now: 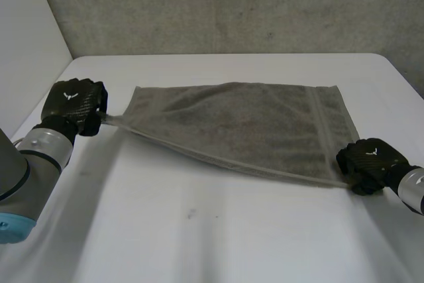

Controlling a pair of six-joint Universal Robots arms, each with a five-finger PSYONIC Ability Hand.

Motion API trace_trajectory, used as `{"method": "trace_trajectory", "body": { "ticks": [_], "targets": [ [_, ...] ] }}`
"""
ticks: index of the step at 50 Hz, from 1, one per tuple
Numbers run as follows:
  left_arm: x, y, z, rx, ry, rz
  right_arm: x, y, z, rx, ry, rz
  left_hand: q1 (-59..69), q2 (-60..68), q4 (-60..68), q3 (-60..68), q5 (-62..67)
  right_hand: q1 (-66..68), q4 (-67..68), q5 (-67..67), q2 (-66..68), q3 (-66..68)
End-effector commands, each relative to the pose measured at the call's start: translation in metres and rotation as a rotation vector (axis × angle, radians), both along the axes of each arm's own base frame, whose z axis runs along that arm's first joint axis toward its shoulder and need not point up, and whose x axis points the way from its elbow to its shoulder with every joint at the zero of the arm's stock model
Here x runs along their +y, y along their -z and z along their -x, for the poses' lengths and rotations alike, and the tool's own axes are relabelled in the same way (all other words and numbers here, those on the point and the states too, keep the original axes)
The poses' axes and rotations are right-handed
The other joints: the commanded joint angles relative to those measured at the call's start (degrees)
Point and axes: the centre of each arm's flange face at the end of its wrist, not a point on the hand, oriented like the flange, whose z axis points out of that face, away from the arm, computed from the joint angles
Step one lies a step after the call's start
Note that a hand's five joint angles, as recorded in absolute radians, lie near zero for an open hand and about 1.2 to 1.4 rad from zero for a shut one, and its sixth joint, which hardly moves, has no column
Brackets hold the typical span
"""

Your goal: Fold the towel.

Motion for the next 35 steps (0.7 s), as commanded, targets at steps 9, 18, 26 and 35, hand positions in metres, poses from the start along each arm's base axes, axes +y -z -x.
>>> {"method": "trace_trajectory", "body": {
  "ticks": [9, 18, 26, 35],
  "targets": [
    [0.000, 0.001, 0.000, -0.002, 0.000, -0.002, -0.013, -0.013, 0.004, 0.015, 0.027, 0.075, 12.6, 10.3, 10.2, 10.4, 11.3, 39.2, 32.4, 34.6, 32.3, 32.4],
    [0.006, 0.004, 0.002, -0.019, 0.012, -0.033, -0.005, -0.024, 0.006, 0.025, 0.036, 0.036, 12.6, 10.3, 10.2, 10.4, 11.3, 39.2, 32.4, 34.6, 32.3, 32.4],
    [0.031, 0.018, -0.003, -0.149, 0.032, -0.225, 0.023, -0.043, 0.020, 0.093, 0.022, -0.198, 12.6, 10.3, 10.2, 10.4, 11.3, 39.2, 32.4, 34.6, 32.3, 32.4],
    [0.096, 0.009, -0.016, -0.338, 0.096, -0.436, 0.064, -0.074, 0.049, 0.294, -0.050, -0.410, 12.6, 10.3, 10.2, 10.4, 11.3, 39.2, 32.4, 34.6, 32.3, 32.4]
  ]
}}
